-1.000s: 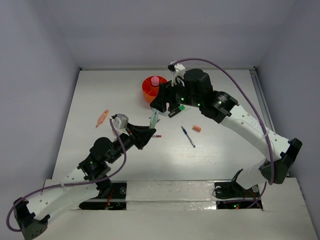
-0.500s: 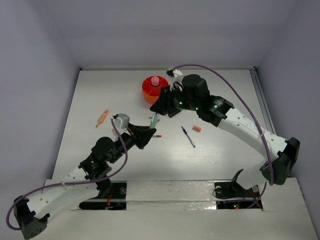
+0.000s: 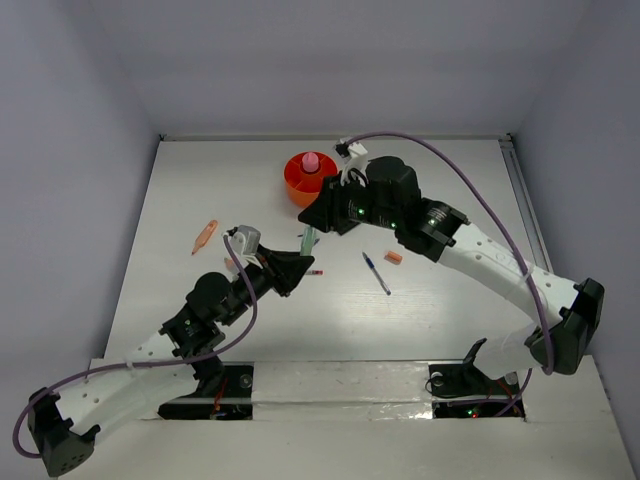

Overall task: Sort the stationery into containers
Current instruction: Close the pen cap on the pen.

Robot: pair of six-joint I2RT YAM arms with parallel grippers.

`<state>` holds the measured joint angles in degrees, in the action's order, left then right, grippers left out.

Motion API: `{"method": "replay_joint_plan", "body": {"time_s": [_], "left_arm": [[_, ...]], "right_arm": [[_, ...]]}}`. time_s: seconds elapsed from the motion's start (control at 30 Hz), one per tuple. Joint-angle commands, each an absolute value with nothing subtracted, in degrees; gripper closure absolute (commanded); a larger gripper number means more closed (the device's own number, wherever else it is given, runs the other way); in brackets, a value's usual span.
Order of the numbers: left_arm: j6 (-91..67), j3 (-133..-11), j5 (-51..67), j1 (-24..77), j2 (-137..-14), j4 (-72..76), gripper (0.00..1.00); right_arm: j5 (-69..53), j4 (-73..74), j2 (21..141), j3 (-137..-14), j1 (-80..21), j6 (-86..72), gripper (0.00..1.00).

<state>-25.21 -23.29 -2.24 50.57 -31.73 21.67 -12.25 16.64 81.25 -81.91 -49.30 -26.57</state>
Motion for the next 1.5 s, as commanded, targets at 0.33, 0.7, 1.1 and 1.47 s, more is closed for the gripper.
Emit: {"method": "replay_joint_plan", "body": {"time_s": [0.33,0.7,1.1,1.47], "left_arm": [[-26.02,-26.1,-0.52,51.77,-31.2,33.22,1.0],[-26.19,-27.6,-5.01,51.77,-31.99,33.49,1.0],[-27.07,-23.21,-6.68,51.77,-32.96,33.22,1.0],[-25.58,-22.41,-8.09,52.29,-35.42,34.98,1.0]], "right_arm": [[-11.78,13.27,80.07,-78.14,-51.06,-25.14,0.55],[-11.16,11.51,78.31,-75.23,-52.65,-25.93,0.27],[-4.4,10.02,75.15,-79.36,-52.65,-27.77,0.0],[-2.55,9.14,77.43,-79.54,-52.65,-29.0,0.27]]}}
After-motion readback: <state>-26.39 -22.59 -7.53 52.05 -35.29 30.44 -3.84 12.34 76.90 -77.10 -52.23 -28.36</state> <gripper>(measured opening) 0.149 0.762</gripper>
